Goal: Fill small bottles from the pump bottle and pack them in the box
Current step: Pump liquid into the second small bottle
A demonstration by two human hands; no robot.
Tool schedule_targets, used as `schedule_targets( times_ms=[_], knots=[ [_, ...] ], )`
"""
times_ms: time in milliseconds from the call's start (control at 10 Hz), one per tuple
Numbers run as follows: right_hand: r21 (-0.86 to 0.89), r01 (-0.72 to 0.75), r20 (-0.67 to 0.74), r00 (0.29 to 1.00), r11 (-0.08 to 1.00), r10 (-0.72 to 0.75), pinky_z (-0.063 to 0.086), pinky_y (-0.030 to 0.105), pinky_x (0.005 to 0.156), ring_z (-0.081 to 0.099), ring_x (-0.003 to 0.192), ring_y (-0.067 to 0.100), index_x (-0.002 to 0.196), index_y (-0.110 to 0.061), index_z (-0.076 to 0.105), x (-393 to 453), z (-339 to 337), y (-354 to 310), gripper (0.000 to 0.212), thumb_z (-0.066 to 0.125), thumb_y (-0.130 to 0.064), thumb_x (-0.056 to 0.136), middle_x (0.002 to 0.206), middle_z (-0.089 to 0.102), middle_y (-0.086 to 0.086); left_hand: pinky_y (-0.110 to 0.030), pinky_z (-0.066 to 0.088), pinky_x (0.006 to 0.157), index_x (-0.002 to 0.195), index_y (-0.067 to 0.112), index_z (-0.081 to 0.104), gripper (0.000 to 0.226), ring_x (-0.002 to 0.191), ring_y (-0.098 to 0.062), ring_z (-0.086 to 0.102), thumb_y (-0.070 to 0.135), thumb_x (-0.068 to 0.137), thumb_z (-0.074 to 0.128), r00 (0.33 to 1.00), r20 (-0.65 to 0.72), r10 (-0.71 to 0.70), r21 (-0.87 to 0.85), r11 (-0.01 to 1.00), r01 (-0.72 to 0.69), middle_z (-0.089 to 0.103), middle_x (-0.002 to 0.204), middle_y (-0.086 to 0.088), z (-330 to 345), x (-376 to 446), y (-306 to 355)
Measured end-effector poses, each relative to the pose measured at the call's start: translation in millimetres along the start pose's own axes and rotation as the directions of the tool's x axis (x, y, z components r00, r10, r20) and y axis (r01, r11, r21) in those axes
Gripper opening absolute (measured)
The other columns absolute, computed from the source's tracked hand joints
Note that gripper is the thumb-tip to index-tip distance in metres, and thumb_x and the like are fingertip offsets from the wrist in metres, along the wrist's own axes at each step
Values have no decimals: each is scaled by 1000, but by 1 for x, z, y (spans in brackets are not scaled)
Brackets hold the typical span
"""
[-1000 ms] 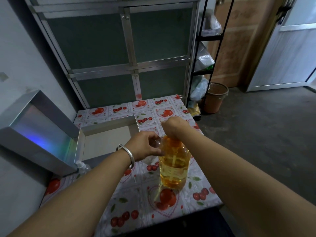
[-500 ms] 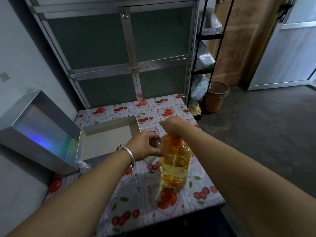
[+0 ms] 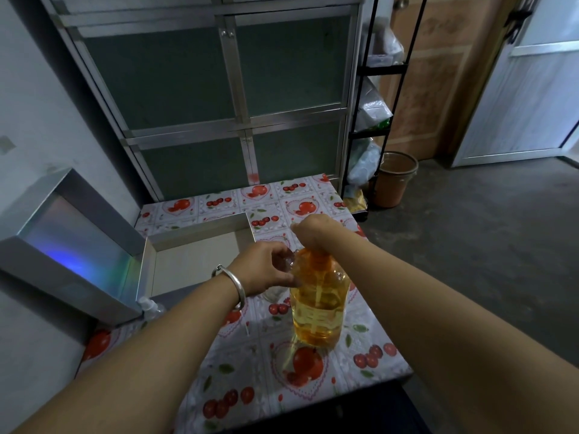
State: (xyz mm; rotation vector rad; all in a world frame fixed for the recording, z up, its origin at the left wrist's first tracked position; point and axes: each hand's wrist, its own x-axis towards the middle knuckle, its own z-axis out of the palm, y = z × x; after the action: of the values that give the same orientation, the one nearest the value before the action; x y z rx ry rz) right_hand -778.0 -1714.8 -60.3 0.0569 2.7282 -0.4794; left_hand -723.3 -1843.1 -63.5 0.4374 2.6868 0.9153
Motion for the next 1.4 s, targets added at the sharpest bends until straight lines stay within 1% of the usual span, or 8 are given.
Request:
schedule_targets(
  times_ms=[100, 300, 500, 600, 800, 900, 1200, 1400],
  knots=[
    [-42, -6, -34, 999, 999, 4, 40, 32, 75, 48, 87, 21, 131, -13, 49, 7, 6, 5, 37, 37, -19, 97, 112, 55, 9, -33, 53, 82, 102, 10, 64, 42, 89, -23, 63, 27, 68, 79, 1000, -8, -8, 12, 1000, 8, 67, 96, -8, -1, 0, -2],
    [34, -5, 16, 1000, 999, 5, 44, 33, 85, 54, 114, 27, 137, -11, 44, 6, 4, 3, 43, 33, -28, 99, 132, 52, 12, -32, 52, 78, 98, 10, 64, 39, 85, -22, 63, 27, 67, 80, 1000, -10, -10, 13, 1000, 11, 67, 94, -9, 1, -1, -2],
    [-29, -3, -35, 999, 1000, 2, 41, 32, 73, 51, 87, 21, 131, -16, 50, 7, 7, 5, 38, 37, -21, 96, 107, 55, 7, -31, 52, 79, 102, 10, 63, 39, 89, -23, 63, 25, 70, 78, 1000, -4, -2, 11, 1000, 2, 66, 96, -8, 1, 1, 1],
    [179, -7, -52, 998, 984, 17, 47, 33, 67, 64, 98, 30, 118, -4, 59, -1, 7, 7, 36, 38, -22, 94, 108, 64, 13, -25, 50, 73, 100, 12, 62, 37, 84, -19, 61, 25, 69, 79, 1000, -10, -5, 5, 1000, 5, 64, 90, -4, 2, 0, 0],
    [116, -59, 28, 998, 991, 56, 44, 34, 86, 49, 120, 30, 145, -11, 30, -3, -2, -4, 49, 38, -16, 97, 139, 43, 14, -25, 50, 72, 99, 12, 64, 38, 82, -18, 61, 27, 68, 80, 1000, -20, -2, 11, 1000, 2, 66, 91, -5, -1, -1, -1],
    [72, -14, -57, 998, 997, 19, 45, 33, 79, 58, 108, 28, 126, -9, 54, 0, 5, 4, 36, 37, -20, 96, 122, 59, 12, -33, 52, 81, 103, 10, 64, 43, 89, -22, 62, 27, 68, 80, 1000, -13, -7, 28, 1000, 8, 66, 96, -7, -1, 0, -1],
    [225, -16, 22, 1000, 974, 11, 50, 33, 68, 63, 92, 29, 120, -4, 58, -8, -2, 3, 37, 39, -24, 95, 113, 63, 16, -29, 52, 80, 104, 13, 62, 43, 87, -18, 62, 29, 68, 79, 1000, -8, -15, 24, 1000, 15, 66, 95, -3, -1, -1, 0],
    [1, -50, -38, 998, 999, 50, 42, 44, 98, 51, 99, 25, 134, -16, 46, 0, 7, 2, 40, 36, -28, 98, 122, 54, 7, -22, 49, 73, 107, 9, 62, 45, 87, -18, 61, 27, 69, 79, 1000, -9, -5, 46, 999, 5, 65, 96, -5, -1, -2, 0]
  ],
)
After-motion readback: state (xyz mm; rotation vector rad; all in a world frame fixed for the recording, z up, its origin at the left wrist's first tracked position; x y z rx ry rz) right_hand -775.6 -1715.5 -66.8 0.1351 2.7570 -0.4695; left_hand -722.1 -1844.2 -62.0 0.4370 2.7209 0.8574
